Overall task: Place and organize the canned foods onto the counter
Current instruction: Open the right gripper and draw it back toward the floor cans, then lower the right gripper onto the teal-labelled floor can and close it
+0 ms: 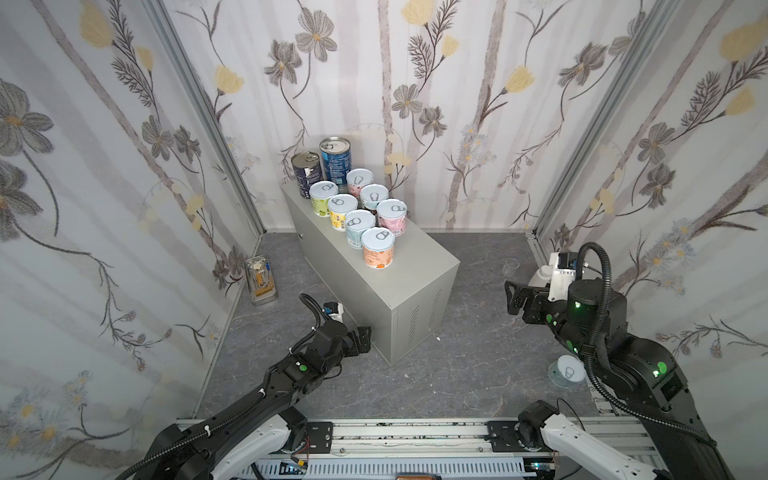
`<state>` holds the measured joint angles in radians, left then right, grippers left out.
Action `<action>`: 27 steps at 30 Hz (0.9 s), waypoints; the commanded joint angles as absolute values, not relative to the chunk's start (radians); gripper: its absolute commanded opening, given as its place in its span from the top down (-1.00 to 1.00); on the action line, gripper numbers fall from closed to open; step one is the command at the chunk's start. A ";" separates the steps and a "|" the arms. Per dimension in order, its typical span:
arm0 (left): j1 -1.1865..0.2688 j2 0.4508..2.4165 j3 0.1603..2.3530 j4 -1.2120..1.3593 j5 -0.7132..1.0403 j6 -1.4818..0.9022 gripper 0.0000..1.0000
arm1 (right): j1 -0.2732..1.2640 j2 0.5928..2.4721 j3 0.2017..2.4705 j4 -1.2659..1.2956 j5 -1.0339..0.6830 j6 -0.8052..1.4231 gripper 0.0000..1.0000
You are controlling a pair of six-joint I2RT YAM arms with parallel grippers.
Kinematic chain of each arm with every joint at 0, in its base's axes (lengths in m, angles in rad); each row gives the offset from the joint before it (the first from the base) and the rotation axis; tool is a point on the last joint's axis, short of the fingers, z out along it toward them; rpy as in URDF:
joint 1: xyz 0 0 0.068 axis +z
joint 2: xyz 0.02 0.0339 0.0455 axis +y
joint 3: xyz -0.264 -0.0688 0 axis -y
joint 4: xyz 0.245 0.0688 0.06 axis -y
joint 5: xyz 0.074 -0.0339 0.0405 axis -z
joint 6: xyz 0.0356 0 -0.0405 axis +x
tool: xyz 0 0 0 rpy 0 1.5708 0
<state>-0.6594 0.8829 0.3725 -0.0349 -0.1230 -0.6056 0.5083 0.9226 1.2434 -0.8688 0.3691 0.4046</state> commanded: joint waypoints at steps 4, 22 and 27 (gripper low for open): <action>-0.661 0.870 0.361 0.040 -0.107 -0.621 -1.00 | 0.367 0.862 1.099 -0.828 0.397 0.520 -0.99; -0.661 0.851 0.329 0.040 -0.095 -0.625 -1.00 | -0.136 0.879 0.828 -0.803 0.411 0.678 -0.99; -0.664 0.859 0.327 0.040 -0.086 -0.626 -1.00 | -0.242 0.871 0.762 -0.778 0.384 0.709 -0.99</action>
